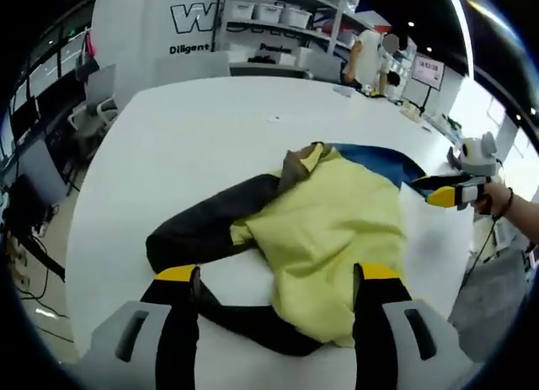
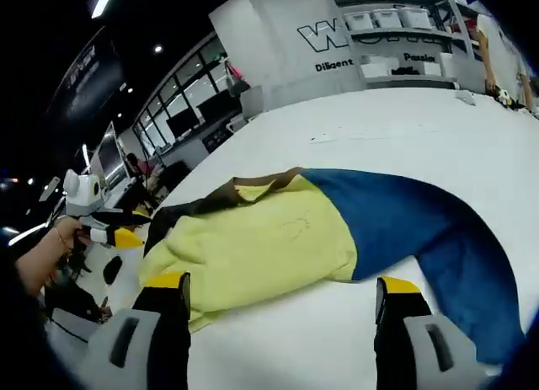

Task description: Fold the garment on the visible template until the final outline fits inside the template.

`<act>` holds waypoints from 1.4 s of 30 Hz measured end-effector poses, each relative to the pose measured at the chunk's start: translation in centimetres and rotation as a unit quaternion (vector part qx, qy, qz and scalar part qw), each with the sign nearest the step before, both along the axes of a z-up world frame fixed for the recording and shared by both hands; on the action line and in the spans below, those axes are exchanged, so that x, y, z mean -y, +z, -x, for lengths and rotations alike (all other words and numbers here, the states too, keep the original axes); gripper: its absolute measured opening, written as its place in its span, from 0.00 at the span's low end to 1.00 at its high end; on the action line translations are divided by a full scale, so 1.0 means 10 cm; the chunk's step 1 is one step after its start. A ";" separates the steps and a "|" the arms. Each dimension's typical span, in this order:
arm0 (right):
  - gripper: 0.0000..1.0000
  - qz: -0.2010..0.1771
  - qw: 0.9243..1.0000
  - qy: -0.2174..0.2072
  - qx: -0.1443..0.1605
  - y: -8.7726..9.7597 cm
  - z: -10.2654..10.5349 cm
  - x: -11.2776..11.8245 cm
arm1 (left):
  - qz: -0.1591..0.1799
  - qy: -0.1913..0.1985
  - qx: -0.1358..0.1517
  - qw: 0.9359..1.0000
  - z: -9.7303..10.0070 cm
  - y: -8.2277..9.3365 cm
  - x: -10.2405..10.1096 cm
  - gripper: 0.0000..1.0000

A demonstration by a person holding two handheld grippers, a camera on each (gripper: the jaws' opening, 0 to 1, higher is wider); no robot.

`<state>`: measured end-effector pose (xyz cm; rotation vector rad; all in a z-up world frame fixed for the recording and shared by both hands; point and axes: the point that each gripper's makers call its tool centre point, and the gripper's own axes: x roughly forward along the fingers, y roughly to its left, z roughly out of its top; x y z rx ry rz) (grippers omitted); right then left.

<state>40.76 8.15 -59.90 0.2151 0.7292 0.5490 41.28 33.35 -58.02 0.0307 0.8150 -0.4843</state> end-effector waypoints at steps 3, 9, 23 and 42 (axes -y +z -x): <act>0.90 0.020 0.999 0.039 0.019 -0.07 0.11 -0.16 | 0.000 -0.015 -0.005 1.000 0.08 -0.03 0.06 0.71; 0.87 0.013 0.997 0.076 0.025 -0.14 0.27 -0.38 | 0.009 -0.045 -0.010 0.999 0.17 -0.09 0.15 0.67; 0.57 0.040 0.990 0.116 0.062 -0.25 0.29 -0.66 | 0.039 -0.018 -0.046 0.998 0.35 -0.31 0.24 0.52; 0.00 0.029 0.988 0.107 0.106 0.14 0.21 -0.70 | 0.024 -0.031 -0.035 0.999 0.46 -0.18 0.26 0.00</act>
